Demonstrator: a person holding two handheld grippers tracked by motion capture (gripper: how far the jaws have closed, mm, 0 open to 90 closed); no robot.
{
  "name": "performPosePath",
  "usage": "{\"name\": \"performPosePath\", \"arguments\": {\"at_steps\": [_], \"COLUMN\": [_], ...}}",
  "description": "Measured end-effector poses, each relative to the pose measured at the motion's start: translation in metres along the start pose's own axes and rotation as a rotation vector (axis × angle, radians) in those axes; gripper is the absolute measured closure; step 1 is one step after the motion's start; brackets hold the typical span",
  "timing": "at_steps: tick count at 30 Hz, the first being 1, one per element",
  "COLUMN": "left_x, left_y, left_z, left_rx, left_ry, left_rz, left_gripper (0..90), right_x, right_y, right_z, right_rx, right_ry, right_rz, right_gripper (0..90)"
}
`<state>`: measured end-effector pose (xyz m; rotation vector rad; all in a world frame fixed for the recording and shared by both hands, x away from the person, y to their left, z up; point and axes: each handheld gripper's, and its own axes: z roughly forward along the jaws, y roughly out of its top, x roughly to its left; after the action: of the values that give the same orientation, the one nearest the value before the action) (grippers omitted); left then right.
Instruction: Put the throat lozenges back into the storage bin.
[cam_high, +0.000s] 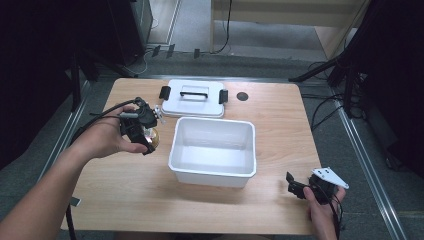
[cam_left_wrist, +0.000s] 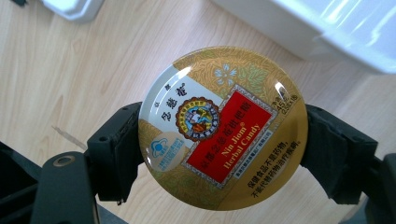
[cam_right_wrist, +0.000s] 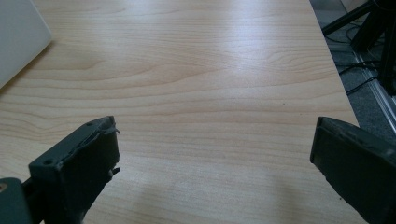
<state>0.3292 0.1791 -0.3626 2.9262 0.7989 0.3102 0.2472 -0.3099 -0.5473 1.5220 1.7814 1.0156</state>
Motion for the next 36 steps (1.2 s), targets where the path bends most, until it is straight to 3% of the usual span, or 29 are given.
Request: {"name": "performPosePath", "arguments": {"at_steps": [15, 36], "left_x": [-0.009, -0.022], "left_y": [0.031, 0.068], "left_z": [-0.004, 0.001], "left_rx": [0.009, -0.001], "left_ry": [-0.029, -0.052], "left_rz": [0.076, 0.137], "left_gripper": [21.4, 21.4], "right_x": [0.000, 0.000], "right_y": [0.000, 0.000], "right_z": [0.000, 0.000], "right_rx": [0.003, -0.002], "right_ry": [0.006, 0.017], "right_rz": [0.006, 0.000], "right_gripper": [1.3, 1.4]}}
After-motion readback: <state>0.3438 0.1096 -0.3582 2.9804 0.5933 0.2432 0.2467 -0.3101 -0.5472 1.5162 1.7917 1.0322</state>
